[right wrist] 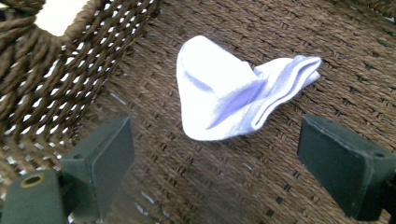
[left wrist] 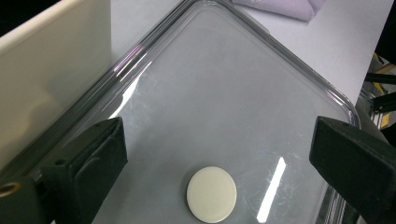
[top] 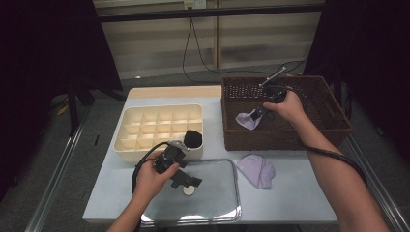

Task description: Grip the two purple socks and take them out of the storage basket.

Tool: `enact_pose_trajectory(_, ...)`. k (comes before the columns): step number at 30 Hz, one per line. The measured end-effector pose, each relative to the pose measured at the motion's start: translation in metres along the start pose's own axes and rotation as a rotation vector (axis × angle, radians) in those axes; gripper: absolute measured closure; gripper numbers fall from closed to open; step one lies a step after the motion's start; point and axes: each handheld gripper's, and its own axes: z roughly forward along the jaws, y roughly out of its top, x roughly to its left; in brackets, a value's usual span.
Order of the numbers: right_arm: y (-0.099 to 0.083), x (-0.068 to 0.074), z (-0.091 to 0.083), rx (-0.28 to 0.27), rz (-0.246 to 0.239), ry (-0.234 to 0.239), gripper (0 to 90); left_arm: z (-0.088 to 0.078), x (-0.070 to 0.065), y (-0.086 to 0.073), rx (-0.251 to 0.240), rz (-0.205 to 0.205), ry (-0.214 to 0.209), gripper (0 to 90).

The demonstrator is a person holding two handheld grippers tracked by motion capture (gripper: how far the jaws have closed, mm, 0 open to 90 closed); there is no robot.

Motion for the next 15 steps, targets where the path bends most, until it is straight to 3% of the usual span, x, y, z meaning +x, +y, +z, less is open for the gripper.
enact_pose_trajectory(1,0.000,0.000,0.000,0.000,0.000,0.000,11.0,0.000,0.000,0.000,-0.002,-0.004,0.000,4.1)
enact_pose_trajectory(2,0.001,0.000,0.003,0.000,0.010,-0.003,11.0,0.001,-0.002,0.000,-0.025,-0.033,-0.001,4.1)
enact_pose_trajectory(9,0.005,0.000,0.013,0.004,0.005,-0.011,11.0,0.002,-0.002,-0.001,-0.027,-0.035,0.000,4.1)
enact_pose_trajectory(15,0.006,-0.003,0.022,-0.002,0.016,-0.014,11.0,-0.001,0.002,0.000,-0.001,0.003,0.005,4.1)
